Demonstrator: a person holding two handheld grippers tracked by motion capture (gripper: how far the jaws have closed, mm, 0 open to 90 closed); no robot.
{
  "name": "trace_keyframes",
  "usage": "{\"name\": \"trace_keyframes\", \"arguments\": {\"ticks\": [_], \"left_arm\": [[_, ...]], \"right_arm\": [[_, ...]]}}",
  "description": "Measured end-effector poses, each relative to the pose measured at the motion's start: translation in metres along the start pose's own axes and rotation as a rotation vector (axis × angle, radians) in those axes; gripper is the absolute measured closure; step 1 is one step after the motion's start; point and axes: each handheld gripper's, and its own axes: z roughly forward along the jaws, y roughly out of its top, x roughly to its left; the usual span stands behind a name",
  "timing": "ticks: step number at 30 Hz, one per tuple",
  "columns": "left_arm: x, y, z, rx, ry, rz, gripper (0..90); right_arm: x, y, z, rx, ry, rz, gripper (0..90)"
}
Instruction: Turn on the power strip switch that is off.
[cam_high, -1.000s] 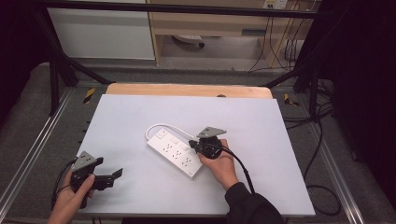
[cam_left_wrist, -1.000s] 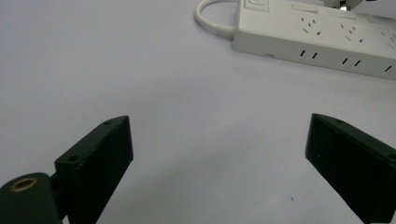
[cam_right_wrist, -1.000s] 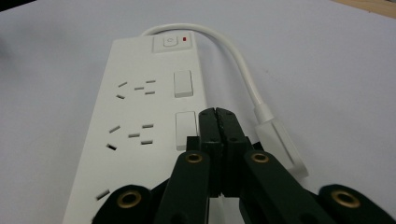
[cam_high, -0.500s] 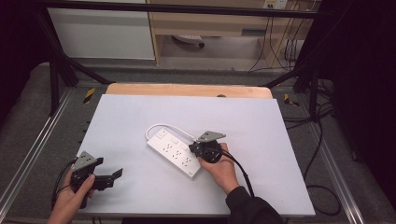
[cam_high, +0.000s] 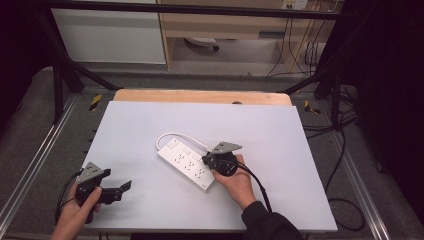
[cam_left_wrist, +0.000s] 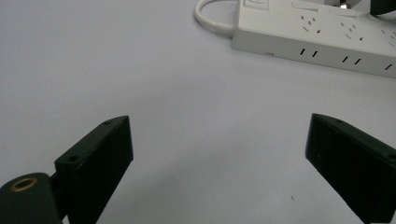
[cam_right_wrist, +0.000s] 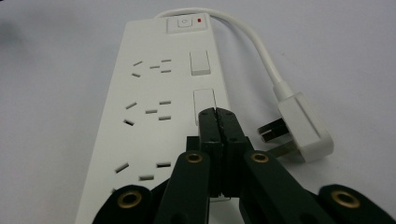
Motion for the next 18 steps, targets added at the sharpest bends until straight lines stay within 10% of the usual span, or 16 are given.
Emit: {"name": "trace_keyframes", "arguments": {"ticks": [18], "left_arm": [[-0.0004, -0.0002, 0.0007, 0.007, -0.002, 0.004, 7.6]], "right_arm": [[0.0009, -0.0009, -0.0001, -0.004, 0.002, -0.007, 90.0]]}}
